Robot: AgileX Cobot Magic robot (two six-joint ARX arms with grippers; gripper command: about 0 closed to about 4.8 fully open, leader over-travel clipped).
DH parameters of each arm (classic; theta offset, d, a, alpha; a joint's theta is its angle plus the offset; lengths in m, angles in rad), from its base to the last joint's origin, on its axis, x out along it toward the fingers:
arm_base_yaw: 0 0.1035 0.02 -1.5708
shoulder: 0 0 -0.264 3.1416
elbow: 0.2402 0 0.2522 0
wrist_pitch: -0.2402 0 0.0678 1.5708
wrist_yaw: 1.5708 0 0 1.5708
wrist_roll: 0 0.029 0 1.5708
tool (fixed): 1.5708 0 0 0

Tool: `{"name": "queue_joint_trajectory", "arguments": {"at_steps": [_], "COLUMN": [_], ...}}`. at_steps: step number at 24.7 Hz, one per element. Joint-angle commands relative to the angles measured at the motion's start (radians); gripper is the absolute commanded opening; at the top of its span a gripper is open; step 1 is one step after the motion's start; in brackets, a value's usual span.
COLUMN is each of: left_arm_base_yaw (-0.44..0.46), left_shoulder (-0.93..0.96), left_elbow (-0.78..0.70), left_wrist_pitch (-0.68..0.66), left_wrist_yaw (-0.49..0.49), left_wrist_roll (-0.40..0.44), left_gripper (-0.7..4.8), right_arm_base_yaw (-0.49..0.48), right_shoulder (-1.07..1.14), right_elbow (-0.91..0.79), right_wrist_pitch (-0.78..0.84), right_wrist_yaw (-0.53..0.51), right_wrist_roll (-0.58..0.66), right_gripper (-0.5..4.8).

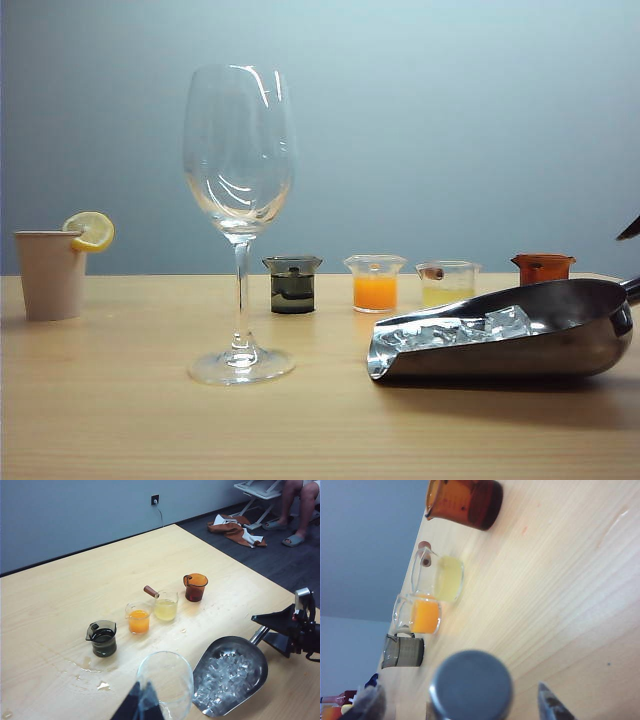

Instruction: Pick up the ice scoop on the desk filled with ice cubes, pour the ice into the goblet, and finally put the scoop back on the table.

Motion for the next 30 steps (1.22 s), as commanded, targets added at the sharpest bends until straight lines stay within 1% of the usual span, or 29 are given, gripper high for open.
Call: {"name": "queue_joint_trajectory", "arguments": {"at_steps": [1, 5, 7, 9, 14, 17, 19, 21, 22, 28, 30], "left_arm_base_yaw": [0.000, 0.000, 0.000, 0.000, 0.000, 0.000, 0.000, 0.000, 0.000, 0.000, 0.000], "left_shoulder": [0.000, 0.000, 0.000, 0.000, 0.000, 0.000, 0.000, 0.003, 0.005, 0.009, 0.009], "left_elbow": [0.006, 0.006, 0.006, 0.006, 0.006, 0.006, 0.006, 0.006, 0.006, 0.006, 0.006], "left_wrist_pitch": [0.008, 0.008, 0.007, 0.005, 0.005, 0.005, 0.005, 0.003, 0.004, 0.004, 0.004], "left_wrist_yaw": [0.003, 0.003, 0.003, 0.003, 0.003, 0.002, 0.002, 0.002, 0.003, 0.003, 0.003], "left_wrist_roll": [0.010, 0.010, 0.010, 0.010, 0.010, 0.010, 0.010, 0.010, 0.010, 0.010, 0.010], "left_gripper": [-0.05, -0.05, -0.05, -0.05, -0.05, -0.05, -0.05, -0.05, -0.05, -0.05, -0.05], "right_arm_base_yaw": [0.000, 0.000, 0.000, 0.000, 0.000, 0.000, 0.000, 0.001, 0.001, 0.001, 0.001], "right_shoulder": [0.001, 0.001, 0.001, 0.001, 0.001, 0.001, 0.001, 0.001, 0.001, 0.001, 0.001], "right_elbow": [0.003, 0.003, 0.003, 0.003, 0.003, 0.004, 0.006, 0.014, 0.015, 0.015, 0.015], "right_wrist_pitch": [0.022, 0.025, 0.025, 0.025, 0.026, 0.026, 0.026, 0.024, 0.025, 0.023, 0.021], "right_wrist_yaw": [0.008, 0.007, 0.008, 0.009, 0.010, 0.008, 0.007, 0.006, 0.007, 0.007, 0.008], "right_wrist_roll": [-0.001, -0.004, -0.004, -0.004, -0.003, -0.003, -0.003, -0.003, -0.003, -0.003, -0.004], "right_gripper": [3.86, 3.86, 3.55, 3.35, 3.31, 3.04, 3.04, 2.61, 2.50, 2.46, 2.36]}}
